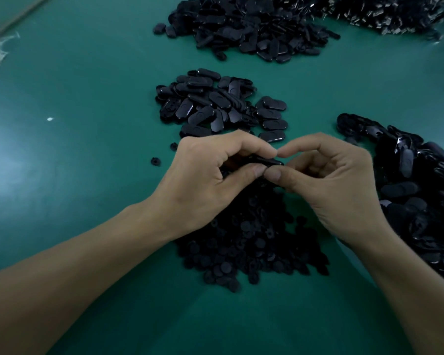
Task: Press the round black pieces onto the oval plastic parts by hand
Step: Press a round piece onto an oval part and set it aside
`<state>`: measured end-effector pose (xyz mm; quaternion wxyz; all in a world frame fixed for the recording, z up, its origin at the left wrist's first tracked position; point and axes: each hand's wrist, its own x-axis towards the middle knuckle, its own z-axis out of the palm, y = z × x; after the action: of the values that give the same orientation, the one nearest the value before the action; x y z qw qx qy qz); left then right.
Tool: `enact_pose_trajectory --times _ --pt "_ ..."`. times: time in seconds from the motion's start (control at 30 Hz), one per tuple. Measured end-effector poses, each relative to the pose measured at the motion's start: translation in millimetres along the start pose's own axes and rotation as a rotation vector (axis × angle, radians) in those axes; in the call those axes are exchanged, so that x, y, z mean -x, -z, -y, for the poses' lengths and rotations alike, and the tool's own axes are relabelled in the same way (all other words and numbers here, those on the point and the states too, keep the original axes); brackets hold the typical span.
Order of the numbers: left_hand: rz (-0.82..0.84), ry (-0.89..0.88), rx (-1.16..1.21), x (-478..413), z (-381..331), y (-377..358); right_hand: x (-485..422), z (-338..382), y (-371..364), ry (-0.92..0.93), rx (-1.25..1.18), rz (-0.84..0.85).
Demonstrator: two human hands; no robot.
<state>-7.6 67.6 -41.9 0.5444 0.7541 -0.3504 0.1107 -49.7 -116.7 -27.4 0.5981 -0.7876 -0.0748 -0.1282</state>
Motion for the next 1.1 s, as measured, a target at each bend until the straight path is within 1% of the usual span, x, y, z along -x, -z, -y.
enact_pose_trajectory --times 0.17,0.4,0.53,0.67,0.83,0.97,1.1 --pt "0.029 0.11 0.102 -0.1 -2.8 0.7 -0.5 -5.1 -1.7 0.027 0.015 0.003" --pt "0.003 0.289 0.285 -1.2 -1.8 2.5 -1.5 -7.9 -2.8 0.025 0.02 0.015" --pt "0.006 0.333 0.365 -1.9 -1.3 2.7 -1.4 -5.9 -2.2 0.019 -0.001 0.029" --pt "-0.018 0.378 0.417 -3.2 0.1 4.1 -2.3 -3.0 -1.3 0.0 -0.028 0.084" --pt "-0.041 0.419 0.437 -5.7 1.0 6.3 -3.3 -5.2 -1.5 -0.063 -0.037 0.095" --pt "-0.021 0.422 0.453 -6.5 1.3 7.4 -3.6 -4.6 -1.0 -0.096 -0.07 0.089" --pt "-0.008 0.417 0.432 -5.3 2.6 7.4 -3.4 -3.7 -2.0 -0.098 -0.036 0.075"
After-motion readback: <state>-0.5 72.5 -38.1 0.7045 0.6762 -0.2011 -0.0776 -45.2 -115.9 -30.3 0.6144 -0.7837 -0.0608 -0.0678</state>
